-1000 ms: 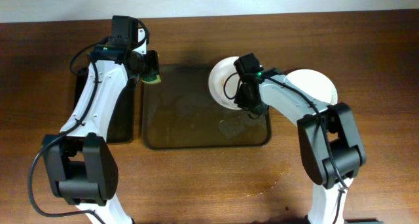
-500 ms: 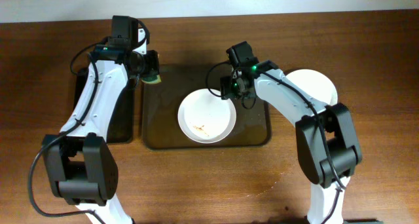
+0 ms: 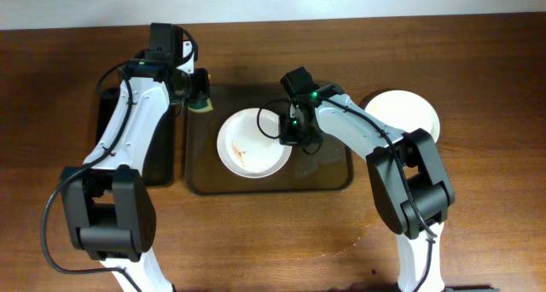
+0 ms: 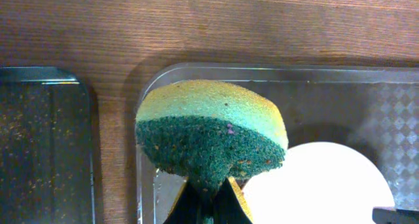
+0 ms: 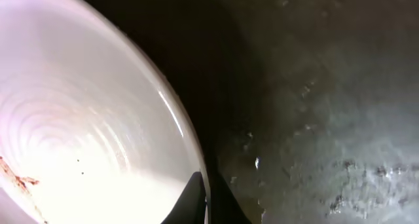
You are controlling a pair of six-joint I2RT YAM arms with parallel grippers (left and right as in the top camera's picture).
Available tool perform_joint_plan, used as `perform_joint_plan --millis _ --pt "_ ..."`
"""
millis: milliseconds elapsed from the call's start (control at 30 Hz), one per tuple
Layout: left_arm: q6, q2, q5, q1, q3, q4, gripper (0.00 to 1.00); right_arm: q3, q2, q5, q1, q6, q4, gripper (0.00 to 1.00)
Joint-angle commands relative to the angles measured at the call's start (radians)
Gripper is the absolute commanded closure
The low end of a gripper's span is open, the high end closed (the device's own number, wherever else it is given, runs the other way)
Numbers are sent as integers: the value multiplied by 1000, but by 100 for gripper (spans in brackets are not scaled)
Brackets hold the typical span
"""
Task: Clean dirty plates on tray and stack at the side
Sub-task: 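Scrub the last plate with the sponge in the left gripper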
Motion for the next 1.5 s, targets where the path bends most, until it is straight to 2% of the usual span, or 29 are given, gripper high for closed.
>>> perform_joint_plan --millis 0,100,333,600,667,733,767,833,900,1000,1067,1100,1167,1233,1333,1400,1467 --pt "10 5 25 -22 -5 8 100 -10 45 84 4 177 -13 96" --pt "58 5 25 -46 -8 8 100 -10 45 95 -3 221 -13 96" --pt "67 38 78 -87 -30 10 99 -10 45 84 -29 217 7 96" --pt "69 235 102 -164 -37 -25 99 -10 45 84 -36 209 19 96" --pt "70 239 188 -175 -37 -137 99 -10 45 84 -36 209 21 96" --pt "185 239 336 -191 -37 -226 100 -10 45 84 -36 209 21 96" --pt "212 239 358 -196 -37 -229 99 -10 45 84 -36 209 22 96" --pt "212 240 337 -193 -37 -164 100 -10 45 84 -36 208 21 96" --pt "172 241 251 -180 -37 -26 99 -10 45 80 -36 191 22 96" --pt "142 245 -14 -177 -37 200 99 -10 45 80 -36 190 22 96" --pt "119 245 -127 -178 -37 203 100 -10 45 80 -36 190 22 96" --pt "80 245 -206 -178 -37 142 99 -10 45 80 -36 190 21 96" --pt "71 245 -226 -178 -37 17 100 -10 45 80 -36 190 21 96" --pt "72 245 -108 -185 -37 -102 99 -10 45 75 -36 183 21 96" --pt "214 244 304 -193 -37 -103 100 -10 45 72 -36 182 22 96" --pt "250 244 532 -198 -37 -74 99 -10 45 64 -36 167 23 96" --pt "249 245 525 -211 -37 0 100 -10 45 61 -36 167 25 96"
